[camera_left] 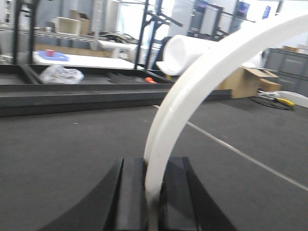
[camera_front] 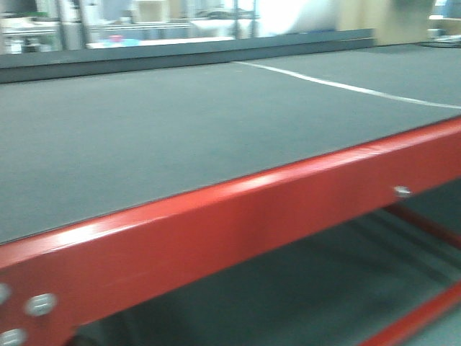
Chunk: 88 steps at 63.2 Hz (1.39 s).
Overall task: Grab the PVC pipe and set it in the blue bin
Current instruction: 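Drive the base across the floor to the blue bin shelving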
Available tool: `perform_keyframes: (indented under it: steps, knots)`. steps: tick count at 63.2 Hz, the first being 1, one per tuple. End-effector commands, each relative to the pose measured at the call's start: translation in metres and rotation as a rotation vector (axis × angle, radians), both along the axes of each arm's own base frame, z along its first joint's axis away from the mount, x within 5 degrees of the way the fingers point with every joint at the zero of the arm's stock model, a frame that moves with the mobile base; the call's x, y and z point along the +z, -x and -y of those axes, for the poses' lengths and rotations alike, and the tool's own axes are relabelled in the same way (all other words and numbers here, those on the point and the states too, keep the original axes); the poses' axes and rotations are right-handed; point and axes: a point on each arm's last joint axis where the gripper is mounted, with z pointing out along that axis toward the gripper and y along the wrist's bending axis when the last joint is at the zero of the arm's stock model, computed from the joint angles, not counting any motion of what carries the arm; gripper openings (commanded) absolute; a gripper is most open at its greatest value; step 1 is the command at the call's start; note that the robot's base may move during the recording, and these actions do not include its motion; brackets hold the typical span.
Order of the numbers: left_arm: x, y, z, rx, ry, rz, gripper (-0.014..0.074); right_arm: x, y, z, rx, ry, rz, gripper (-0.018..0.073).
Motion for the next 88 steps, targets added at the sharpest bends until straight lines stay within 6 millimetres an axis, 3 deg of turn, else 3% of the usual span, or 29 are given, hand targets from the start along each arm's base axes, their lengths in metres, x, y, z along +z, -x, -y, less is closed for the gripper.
perform_keyframes:
  steps: [1, 88]
  knots:
    - [0.0037, 0.0017, 0.0001, -0.003, 0.005, 0.037, -0.0111, 0.0019, 0.0013, 0.001, -0.007, 0.011, 0.024, -0.0162]
    - [0.0037, 0.0017, 0.0001, -0.003, 0.005, 0.037, -0.0111, 0.0019, 0.0013, 0.001, -0.007, 0.011, 0.024, -0.0162]
